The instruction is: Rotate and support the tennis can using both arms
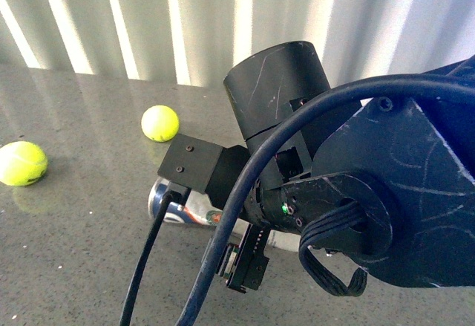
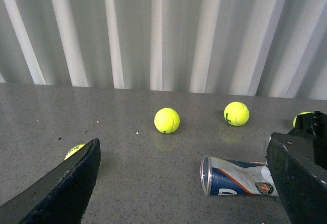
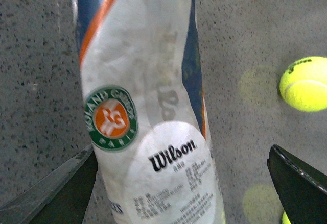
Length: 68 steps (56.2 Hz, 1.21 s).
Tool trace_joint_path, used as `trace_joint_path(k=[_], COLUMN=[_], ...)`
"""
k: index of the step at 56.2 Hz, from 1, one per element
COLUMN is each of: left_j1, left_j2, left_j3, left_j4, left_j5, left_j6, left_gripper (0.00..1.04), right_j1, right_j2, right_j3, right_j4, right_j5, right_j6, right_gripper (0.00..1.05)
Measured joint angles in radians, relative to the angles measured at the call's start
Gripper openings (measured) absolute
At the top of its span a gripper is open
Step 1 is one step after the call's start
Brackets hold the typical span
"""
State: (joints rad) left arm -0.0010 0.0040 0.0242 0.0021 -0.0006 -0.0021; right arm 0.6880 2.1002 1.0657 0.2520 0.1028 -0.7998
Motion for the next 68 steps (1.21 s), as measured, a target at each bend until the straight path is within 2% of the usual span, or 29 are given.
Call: trace_joint_path(k=[10,23,30,37,48,51,68], left_j1=[0.0,0.0,0.0,0.0,0.0,0.0,0.0], left_j2=[0.0,0.0,0.0,0.0,0.0,0.0,0.0], left_j3=[0.0,0.0,0.0,0.0,0.0,0.0,0.0], left_j4=[0.0,0.0,0.0,0.0,0.0,0.0,0.0], left_j5=[0.0,0.0,0.0,0.0,0.0,0.0,0.0], left_j6=[0.0,0.0,0.0,0.0,0.0,0.0,0.0], left_gripper=[0.98,0.98,0.98,0.98,0.98,0.98,0.98], right_j1=[-0.026,-0.09,-0.148,-0.221,-0.391,-0.48,-0.788], right_j2=[-0.095,-0.245,-0.319,-0.401,-0.58,-0.668,-1.13], right_j3=[-0.088,-0.249,-0.339,-0.423,-0.598,-0.669,-0.782], right_j4=[0.005,0.073,0.112,0.19,0.302,0.317,0.203], right_j5=[0.001,-0.025,-0.032,0.008,0.097,0.139,0.17], right_j6=[0.012,0.142,0.225,0.326,0.481,0.533,0.677], right_gripper=[0.97,0.97,0.97,0.97,0.97,0.97,0.97])
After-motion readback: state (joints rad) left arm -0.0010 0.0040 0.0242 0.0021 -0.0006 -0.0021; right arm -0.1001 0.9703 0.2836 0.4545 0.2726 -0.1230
